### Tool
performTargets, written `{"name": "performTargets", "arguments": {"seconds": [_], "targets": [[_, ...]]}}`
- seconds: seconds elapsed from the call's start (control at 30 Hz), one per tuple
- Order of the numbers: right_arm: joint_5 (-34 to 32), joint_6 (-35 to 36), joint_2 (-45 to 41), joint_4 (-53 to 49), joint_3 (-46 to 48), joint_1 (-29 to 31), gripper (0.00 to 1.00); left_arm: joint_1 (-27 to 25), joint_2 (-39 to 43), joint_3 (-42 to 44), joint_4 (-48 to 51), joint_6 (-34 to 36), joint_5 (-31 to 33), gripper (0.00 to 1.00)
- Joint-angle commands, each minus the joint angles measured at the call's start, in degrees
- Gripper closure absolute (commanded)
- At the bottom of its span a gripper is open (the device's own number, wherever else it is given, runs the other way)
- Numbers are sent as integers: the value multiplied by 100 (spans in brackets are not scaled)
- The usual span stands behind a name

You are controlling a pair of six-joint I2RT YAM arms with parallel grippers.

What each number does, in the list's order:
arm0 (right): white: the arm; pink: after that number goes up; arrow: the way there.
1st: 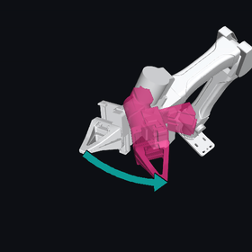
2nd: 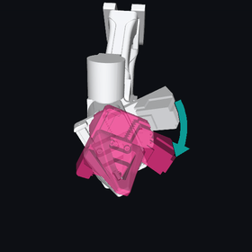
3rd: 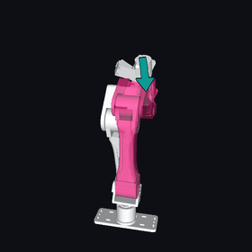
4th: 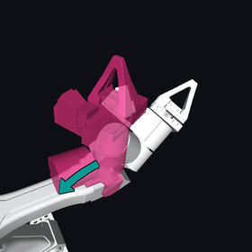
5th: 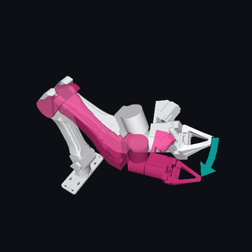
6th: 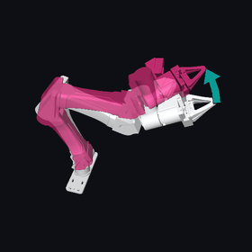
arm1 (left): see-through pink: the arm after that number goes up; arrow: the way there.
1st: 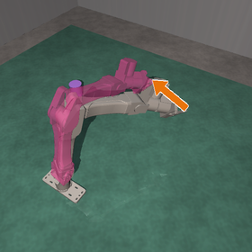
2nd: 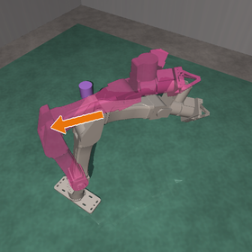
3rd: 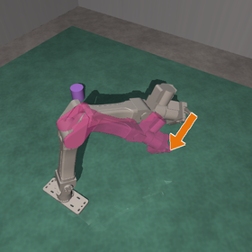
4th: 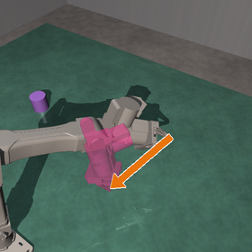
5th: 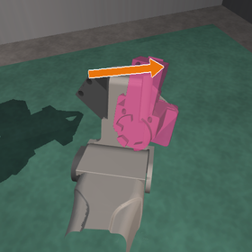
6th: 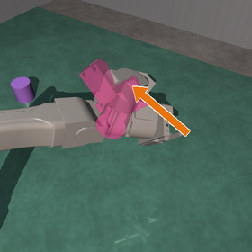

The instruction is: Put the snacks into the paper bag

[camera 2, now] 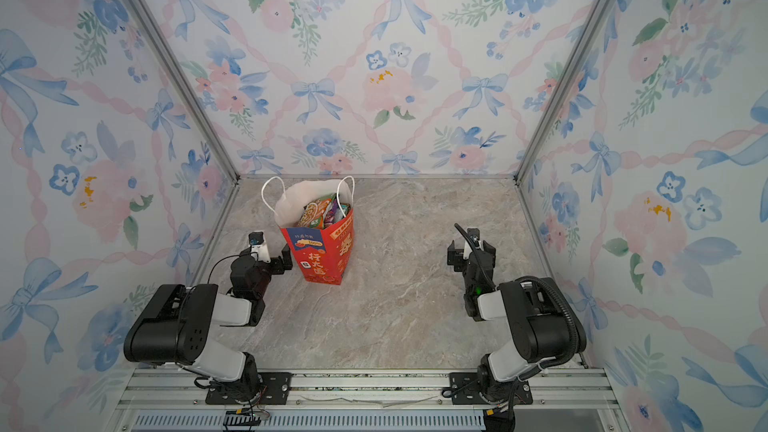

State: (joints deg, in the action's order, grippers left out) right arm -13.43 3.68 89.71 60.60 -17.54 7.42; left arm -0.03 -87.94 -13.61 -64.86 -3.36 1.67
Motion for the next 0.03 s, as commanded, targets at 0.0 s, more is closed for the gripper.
{"name": "performTargets", "arguments": {"seconds": [0.0], "targets": [[184,3,-24,115,-35,-48,3,-48,-58,-88,-87,114,96,2]]}}
